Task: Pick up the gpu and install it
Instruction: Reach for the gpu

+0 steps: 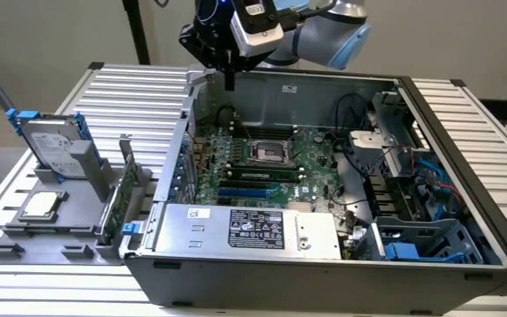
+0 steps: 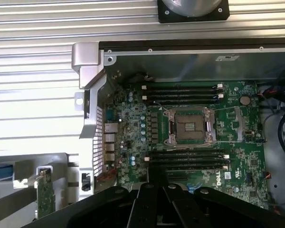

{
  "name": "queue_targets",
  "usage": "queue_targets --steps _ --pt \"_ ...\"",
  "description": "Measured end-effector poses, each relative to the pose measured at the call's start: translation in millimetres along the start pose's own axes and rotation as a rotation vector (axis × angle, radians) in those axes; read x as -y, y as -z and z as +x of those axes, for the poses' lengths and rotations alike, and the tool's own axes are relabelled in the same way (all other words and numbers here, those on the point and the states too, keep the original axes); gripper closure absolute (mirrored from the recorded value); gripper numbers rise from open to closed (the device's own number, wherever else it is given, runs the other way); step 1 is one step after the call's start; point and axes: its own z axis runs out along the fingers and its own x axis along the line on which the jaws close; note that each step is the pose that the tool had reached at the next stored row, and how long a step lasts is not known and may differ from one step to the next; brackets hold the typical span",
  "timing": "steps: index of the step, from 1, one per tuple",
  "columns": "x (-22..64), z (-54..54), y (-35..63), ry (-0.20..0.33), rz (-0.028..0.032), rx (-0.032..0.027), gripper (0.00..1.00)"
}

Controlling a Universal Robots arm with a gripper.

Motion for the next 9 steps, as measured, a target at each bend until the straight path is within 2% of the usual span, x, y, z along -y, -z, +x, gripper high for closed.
queue_targets --steps 2,4,6,9 --pt "3.3 4.4 0.7 0.000 0.0038 0.0001 0.89" --pt "5.2 9.3 0.9 0.001 0.0118 0.0005 0.89" --pt "6.6 14.3 0.8 0.001 0.0221 0.0013 0.89" --pt "8.5 22.2 1.1 0.002 0.0410 0.0022 0.89"
